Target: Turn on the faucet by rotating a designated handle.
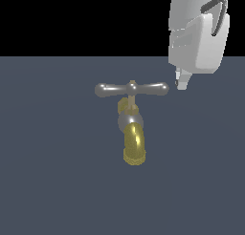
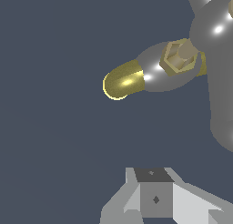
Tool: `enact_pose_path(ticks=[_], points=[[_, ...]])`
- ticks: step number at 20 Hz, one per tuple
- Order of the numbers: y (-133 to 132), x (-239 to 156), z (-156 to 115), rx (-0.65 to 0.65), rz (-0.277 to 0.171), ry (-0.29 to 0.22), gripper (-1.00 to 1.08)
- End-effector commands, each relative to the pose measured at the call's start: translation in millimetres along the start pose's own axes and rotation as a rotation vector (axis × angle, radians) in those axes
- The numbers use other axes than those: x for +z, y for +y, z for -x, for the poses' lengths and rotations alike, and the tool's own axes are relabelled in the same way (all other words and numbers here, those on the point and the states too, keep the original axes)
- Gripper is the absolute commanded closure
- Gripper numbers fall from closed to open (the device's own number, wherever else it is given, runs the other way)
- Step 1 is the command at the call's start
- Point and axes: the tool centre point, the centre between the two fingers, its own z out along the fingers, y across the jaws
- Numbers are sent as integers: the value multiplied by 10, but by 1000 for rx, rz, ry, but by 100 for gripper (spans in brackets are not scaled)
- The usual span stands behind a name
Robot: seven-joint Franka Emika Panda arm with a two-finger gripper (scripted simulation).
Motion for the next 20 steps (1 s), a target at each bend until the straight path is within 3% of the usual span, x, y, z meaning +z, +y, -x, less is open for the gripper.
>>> enact_pose_path(ticks=[1, 20], points=[[74, 75, -15, -46, 2, 1, 108], [333, 351, -125, -214, 4, 13, 108]])
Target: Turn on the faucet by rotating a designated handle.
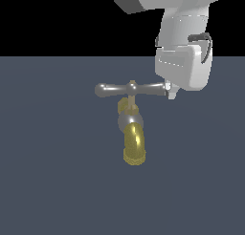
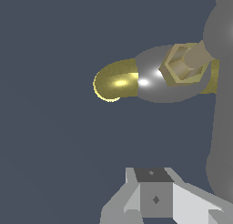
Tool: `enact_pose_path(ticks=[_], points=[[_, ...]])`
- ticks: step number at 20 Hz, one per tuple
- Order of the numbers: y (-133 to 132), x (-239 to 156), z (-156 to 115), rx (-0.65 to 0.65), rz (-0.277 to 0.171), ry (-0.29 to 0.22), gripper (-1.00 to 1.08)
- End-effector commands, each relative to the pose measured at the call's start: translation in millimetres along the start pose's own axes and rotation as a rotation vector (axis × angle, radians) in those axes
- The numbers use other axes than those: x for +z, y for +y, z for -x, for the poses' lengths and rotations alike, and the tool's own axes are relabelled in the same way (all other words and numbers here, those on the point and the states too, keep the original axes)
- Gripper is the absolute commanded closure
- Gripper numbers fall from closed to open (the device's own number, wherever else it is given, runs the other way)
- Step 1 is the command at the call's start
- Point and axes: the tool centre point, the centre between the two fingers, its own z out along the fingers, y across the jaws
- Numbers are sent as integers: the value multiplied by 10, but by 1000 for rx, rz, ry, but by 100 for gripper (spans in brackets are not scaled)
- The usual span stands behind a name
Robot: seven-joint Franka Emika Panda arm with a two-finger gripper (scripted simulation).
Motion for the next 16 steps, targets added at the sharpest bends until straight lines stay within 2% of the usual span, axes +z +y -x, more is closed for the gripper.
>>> enact_pose_path(ticks=[1, 5, 16], points=[[7, 6, 0, -4, 0, 0, 108], [6, 5, -2, -4, 0, 0, 108], [284, 5, 35, -4, 0, 0, 108]])
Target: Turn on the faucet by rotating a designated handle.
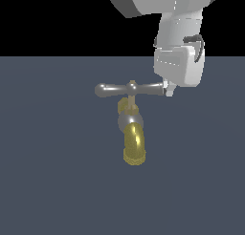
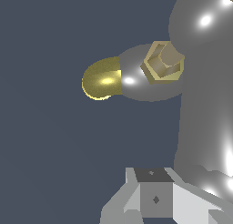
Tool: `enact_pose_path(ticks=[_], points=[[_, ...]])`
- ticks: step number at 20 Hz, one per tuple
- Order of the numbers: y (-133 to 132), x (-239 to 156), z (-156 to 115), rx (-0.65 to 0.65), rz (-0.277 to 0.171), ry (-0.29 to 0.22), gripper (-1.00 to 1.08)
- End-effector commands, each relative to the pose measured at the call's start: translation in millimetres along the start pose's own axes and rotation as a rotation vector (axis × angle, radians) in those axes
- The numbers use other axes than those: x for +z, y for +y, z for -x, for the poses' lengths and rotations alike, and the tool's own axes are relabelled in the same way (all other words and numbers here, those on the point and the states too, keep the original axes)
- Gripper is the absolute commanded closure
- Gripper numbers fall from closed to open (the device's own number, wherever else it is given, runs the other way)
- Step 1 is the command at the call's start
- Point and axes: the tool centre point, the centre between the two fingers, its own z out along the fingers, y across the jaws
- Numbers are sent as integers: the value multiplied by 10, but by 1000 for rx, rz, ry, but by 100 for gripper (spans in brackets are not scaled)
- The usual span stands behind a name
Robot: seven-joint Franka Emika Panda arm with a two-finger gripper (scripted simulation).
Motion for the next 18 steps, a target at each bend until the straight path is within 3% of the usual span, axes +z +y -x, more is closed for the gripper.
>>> enact_pose_path(ticks=[1, 18], points=[[74, 0, 10, 0, 1, -1, 108], [527, -1, 70, -1, 1, -1, 108]])
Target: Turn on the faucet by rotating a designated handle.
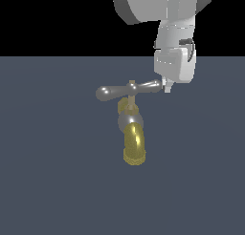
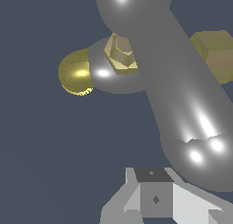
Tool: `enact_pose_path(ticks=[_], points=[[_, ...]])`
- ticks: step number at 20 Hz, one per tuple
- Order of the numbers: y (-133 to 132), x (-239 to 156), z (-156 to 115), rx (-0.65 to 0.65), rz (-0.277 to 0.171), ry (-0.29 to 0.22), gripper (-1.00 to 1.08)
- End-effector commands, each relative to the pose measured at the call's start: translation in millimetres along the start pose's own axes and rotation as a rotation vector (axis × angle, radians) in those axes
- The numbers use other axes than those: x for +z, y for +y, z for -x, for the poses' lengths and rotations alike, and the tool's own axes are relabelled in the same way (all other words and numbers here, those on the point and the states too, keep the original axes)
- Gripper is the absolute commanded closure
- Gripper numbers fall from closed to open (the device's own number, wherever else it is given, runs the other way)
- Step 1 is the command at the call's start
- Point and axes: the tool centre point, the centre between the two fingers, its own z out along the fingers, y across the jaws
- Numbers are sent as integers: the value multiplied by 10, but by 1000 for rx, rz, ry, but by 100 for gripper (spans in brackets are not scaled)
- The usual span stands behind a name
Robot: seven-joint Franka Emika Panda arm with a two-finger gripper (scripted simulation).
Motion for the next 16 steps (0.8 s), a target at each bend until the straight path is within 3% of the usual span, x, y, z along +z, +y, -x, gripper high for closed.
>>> enact_pose_path(ticks=[1, 4, 16], points=[[128, -28, -46, -11, 11, -2, 108], [67, 2, 46, 6, 0, -2, 108], [507, -16, -297, -4, 6, -2, 108]])
